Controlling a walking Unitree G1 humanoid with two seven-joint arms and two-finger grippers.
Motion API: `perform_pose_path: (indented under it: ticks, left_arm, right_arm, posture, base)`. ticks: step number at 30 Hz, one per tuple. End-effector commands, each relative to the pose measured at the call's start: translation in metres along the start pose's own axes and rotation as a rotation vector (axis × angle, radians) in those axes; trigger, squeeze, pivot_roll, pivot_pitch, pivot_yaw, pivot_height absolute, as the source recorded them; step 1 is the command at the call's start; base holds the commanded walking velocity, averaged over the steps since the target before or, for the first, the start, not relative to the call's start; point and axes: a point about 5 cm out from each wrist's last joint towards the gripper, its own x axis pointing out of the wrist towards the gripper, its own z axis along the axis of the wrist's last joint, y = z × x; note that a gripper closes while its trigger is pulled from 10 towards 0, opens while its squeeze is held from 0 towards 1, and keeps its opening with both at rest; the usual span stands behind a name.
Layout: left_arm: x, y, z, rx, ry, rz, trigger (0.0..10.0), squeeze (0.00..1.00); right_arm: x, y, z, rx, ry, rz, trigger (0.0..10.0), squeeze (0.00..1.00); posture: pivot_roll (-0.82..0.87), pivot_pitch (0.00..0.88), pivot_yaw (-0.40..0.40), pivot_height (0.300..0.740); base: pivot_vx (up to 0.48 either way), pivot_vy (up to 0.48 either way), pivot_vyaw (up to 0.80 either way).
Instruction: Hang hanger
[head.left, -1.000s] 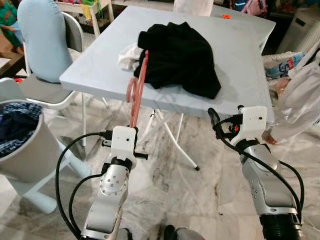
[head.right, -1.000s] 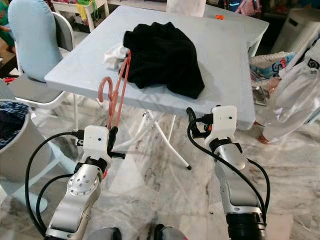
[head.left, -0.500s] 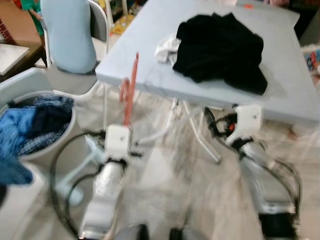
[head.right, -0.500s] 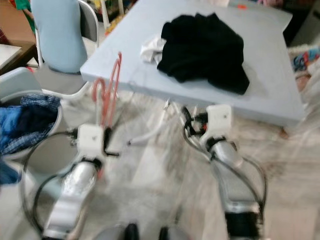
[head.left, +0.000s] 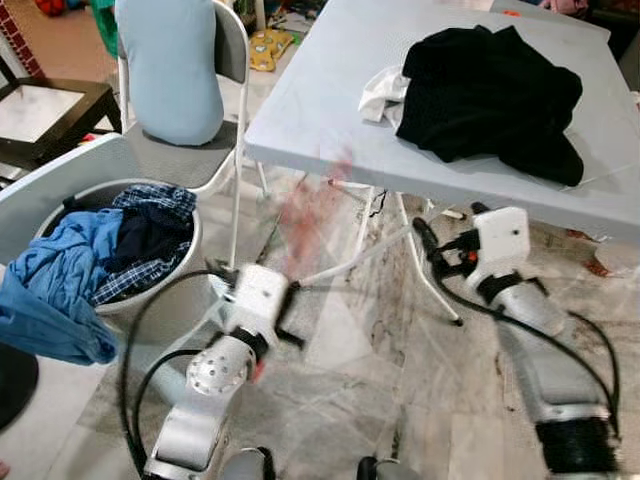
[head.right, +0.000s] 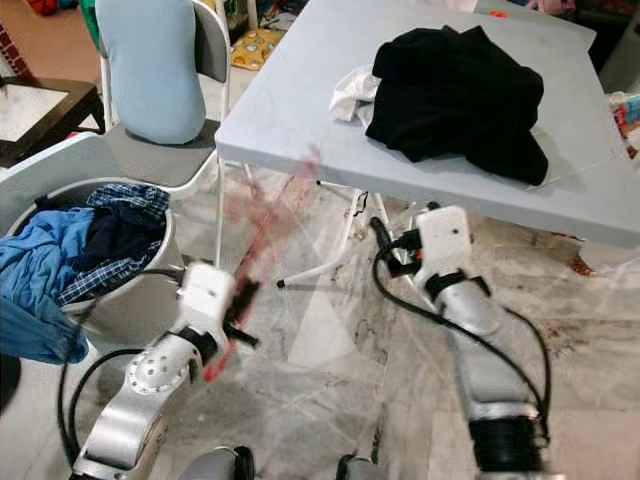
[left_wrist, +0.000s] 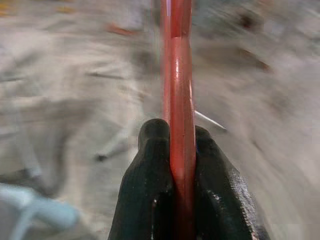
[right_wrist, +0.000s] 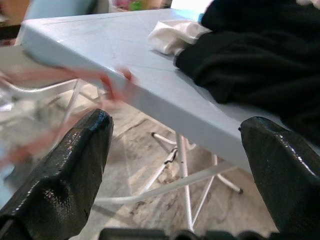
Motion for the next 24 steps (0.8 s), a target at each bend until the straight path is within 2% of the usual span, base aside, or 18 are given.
perform_pose_path:
  ticks: [1,3,5,7,11,12,16,19,24]
  left_arm:
    - [-0.008,-0.014,-0.004,0.043,0.062,-0.183,10.0,0.00]
    - [-0.015,-0.016,-0.011,0.063,0.114,-0.277,10.0,0.00]
    - [-0.019,-0.016,-0.014,0.087,0.137,-0.332,10.0,0.00]
    - [-0.025,-0.016,-0.018,0.104,0.178,-0.401,10.0,0.00]
    - [-0.029,-0.015,-0.018,0.146,0.189,-0.438,10.0,0.00]
    - [-0.029,-0.015,-0.019,0.171,0.197,-0.444,10.0,0.00]
    - [-0.030,-0.018,-0.020,0.193,0.206,-0.464,10.0,0.00]
    - [-0.033,-0.019,-0.028,0.221,0.240,-0.480,10.0,0.00]
    - [-0.034,-0.015,-0.028,0.257,0.236,-0.464,10.0,0.00]
  right_arm:
    - [-0.001,-0.005,0.001,-0.113,0.002,0.113,10.0,0.00]
    - [-0.004,-0.007,0.003,-0.233,0.001,0.243,10.0,0.00]
    - [-0.006,-0.007,0.003,-0.312,0.010,0.333,10.0,0.00]
    - [-0.013,-0.006,0.002,-0.407,0.024,0.479,10.0,0.00]
    - [-0.024,-0.011,-0.004,-0.524,0.090,0.680,10.0,0.00]
    - [-0.028,-0.015,-0.008,-0.588,0.138,0.768,10.0,0.00]
    - [-0.030,-0.023,-0.010,-0.654,0.198,0.854,10.0,0.00]
    - [-0.023,-0.028,-0.002,-0.672,0.185,0.850,10.0,0.00]
    - [-0.023,-0.019,-0.003,-0.650,0.176,0.919,10.0,0.00]
  posture:
    - [-0.02,0.206,-0.043,0.740]
    - [-0.02,0.206,-0.040,0.740]
    - [-0.02,0.206,-0.037,0.740]
    - [-0.02,0.206,-0.037,0.740]
    - [-0.02,0.205,-0.037,0.740]
    - [-0.02,0.205,-0.036,0.740]
    - [-0.02,0.205,-0.037,0.740]
    - [-0.02,0.206,-0.038,0.740]
    - [-0.01,0.208,-0.043,0.740]
  base:
    - [0.000,0.000,0.00]
    - [0.000,0.000,0.00]
    - [0.000,0.000,0.00]
    - [0.000,0.000,0.00]
    - [0.000,0.000,0.00]
    - [0.000,0.000,0.00]
    - [0.000,0.000,0.00]
    - [0.000,0.000,0.00]
    - [0.000,0.000,0.00]
